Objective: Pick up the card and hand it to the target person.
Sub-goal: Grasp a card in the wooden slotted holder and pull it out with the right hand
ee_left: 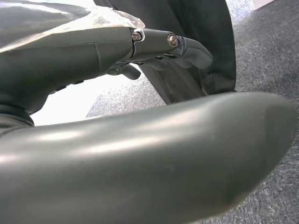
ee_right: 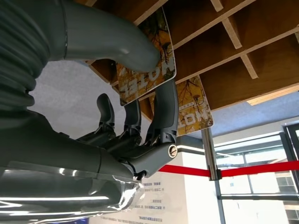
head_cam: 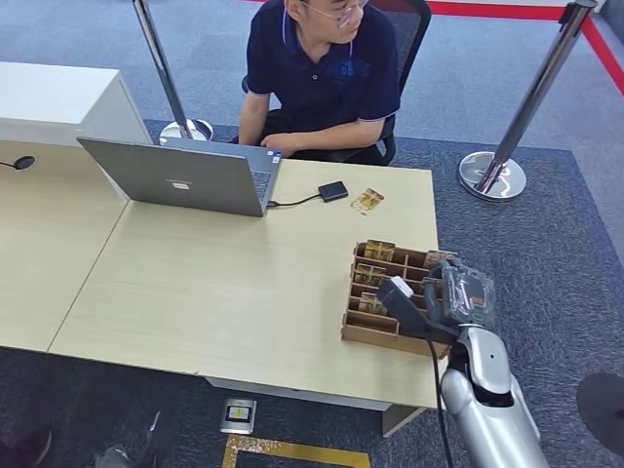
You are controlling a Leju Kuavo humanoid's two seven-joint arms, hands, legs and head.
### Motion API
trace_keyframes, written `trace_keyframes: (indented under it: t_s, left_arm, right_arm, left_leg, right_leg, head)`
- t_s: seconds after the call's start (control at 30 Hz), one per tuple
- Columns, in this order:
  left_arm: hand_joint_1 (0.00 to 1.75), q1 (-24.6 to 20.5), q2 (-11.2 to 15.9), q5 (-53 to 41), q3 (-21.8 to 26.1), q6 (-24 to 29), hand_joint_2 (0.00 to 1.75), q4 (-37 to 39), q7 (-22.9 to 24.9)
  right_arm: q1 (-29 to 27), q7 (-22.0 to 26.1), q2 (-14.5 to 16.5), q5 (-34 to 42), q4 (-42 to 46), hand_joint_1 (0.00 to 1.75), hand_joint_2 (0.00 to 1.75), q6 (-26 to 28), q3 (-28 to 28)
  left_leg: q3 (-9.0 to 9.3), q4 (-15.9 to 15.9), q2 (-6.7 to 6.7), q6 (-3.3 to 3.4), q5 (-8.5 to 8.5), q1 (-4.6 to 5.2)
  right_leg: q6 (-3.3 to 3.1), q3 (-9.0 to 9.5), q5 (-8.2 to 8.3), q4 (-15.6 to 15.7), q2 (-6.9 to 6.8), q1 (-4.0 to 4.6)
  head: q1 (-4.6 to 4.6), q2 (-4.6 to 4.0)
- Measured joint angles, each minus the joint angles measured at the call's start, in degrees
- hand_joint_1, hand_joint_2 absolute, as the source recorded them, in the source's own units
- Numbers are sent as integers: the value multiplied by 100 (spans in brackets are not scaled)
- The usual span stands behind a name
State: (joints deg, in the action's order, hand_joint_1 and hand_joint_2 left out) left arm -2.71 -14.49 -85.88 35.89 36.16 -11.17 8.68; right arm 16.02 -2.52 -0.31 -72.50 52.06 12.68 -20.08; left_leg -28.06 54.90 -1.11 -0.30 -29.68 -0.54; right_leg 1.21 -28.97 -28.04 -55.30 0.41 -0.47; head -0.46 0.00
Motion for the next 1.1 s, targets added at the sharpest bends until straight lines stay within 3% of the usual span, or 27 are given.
trace_keyframes:
  t_s: [0.57, 1.1]
  left_arm:
    - [0, 0, 0, 36, 2, 17, 0, 2, 0]
    - [0, 0, 0, 123, 4, 17, 0, 2, 0]
  right_arm:
    - [6, 79, -28, 4, 49, 131, 175, 2, -44]
    - [-132, 257, -221, 122, 1065, 131, 175, -231, -305]
  left_leg:
    - [4, 0, 0, 0, 0, 0]
    - [-2, 0, 0, 0, 0, 0]
  right_leg:
    - [0, 4, 1, -1, 0, 0]
    - [0, -1, 1, -1, 0, 0]
  head:
    - [1, 0]
    - [0, 0]
